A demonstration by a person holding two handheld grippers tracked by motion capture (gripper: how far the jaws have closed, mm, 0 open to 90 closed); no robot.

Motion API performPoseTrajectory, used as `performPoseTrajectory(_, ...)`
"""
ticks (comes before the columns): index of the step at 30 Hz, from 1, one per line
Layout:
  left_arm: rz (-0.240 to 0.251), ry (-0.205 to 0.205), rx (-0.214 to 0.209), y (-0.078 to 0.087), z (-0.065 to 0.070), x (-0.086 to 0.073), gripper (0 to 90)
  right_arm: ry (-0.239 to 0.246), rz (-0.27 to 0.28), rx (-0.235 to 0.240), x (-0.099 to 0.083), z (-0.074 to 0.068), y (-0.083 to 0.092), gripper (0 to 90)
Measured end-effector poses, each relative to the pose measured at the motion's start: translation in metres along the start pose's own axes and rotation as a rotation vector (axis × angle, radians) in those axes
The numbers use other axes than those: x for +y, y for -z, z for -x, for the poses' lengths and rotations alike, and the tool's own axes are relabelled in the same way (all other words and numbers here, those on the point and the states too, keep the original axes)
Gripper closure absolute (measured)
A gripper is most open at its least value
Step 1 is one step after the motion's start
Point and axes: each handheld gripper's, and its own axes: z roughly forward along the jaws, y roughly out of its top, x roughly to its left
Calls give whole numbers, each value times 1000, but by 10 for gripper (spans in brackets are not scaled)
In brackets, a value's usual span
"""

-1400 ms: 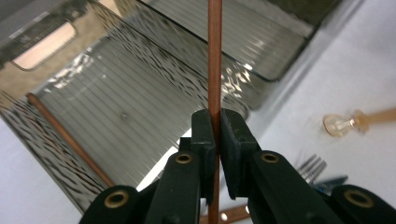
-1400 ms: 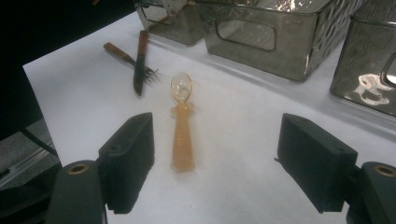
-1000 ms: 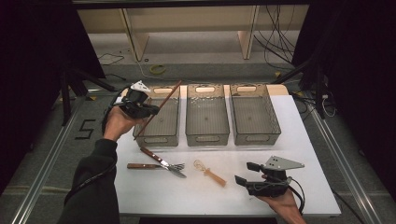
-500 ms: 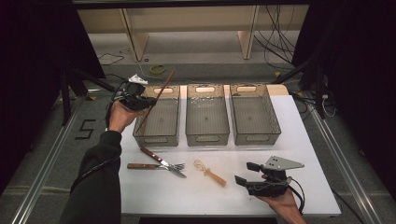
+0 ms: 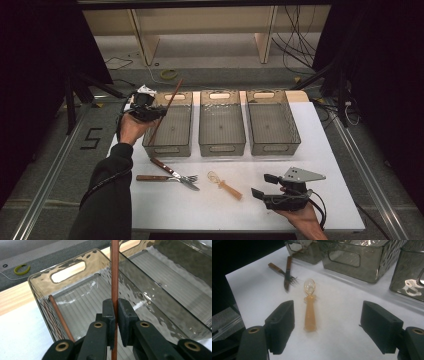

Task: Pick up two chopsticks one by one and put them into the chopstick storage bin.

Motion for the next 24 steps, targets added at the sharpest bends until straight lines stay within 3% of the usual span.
performPoseTrajectory(15, -36, 42, 1, -12, -5, -16, 818, 3, 0, 2, 0, 0, 0, 282)
performPoseTrajectory(21, -30, 66, -10, -8, -5, -17, 703, 2, 1, 1, 0, 0, 0, 281)
performPoseTrajectory(24, -16, 81, -27, -2, -2, -17, 597, 2, -1, 0, 0, 0, 0, 281)
